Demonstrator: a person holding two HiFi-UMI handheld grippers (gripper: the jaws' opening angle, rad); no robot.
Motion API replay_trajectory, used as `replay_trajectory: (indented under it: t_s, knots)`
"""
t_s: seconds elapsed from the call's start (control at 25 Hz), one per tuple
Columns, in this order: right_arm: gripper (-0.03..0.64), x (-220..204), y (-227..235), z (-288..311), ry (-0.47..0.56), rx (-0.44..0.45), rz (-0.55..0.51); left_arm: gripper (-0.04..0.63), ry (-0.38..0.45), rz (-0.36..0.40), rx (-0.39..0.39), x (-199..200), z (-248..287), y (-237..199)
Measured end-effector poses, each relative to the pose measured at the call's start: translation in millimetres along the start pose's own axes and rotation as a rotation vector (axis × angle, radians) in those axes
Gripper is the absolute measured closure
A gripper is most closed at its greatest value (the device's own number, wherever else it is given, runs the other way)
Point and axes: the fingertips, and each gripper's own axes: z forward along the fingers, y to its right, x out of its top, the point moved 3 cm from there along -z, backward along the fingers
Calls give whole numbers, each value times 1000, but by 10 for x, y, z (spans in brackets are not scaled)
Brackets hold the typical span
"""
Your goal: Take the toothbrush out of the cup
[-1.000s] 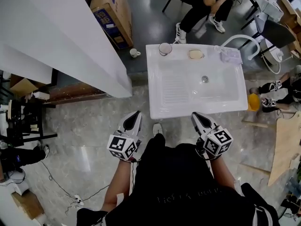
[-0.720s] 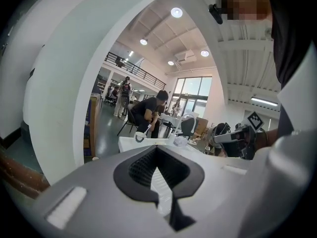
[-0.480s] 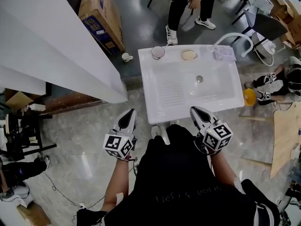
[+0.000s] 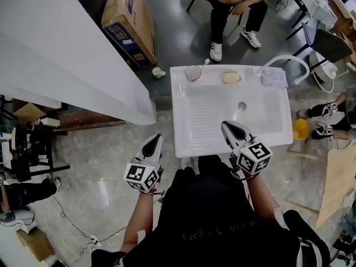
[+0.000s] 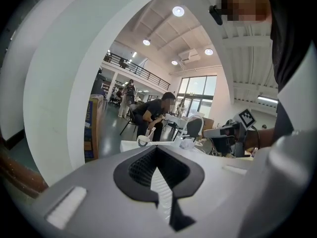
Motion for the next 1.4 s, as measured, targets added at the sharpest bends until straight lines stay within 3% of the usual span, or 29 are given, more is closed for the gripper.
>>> replay_trajectory:
  t_s: [0.36,0.76,1.0,1.4]
  knots:
    - [604,347,570,350,-12,96,-76,586,25,10,61,288,604,173]
    - [604,371,1102,646,-50,186,-45,586,9,20,131,374,1104,312]
    - [604,409,1212,960,-66,209,-34,586,12,-4,172,372,1126,259]
    - [604,361,1287,1441,-97,163,-74,586,-14,34,116,394,1181,195]
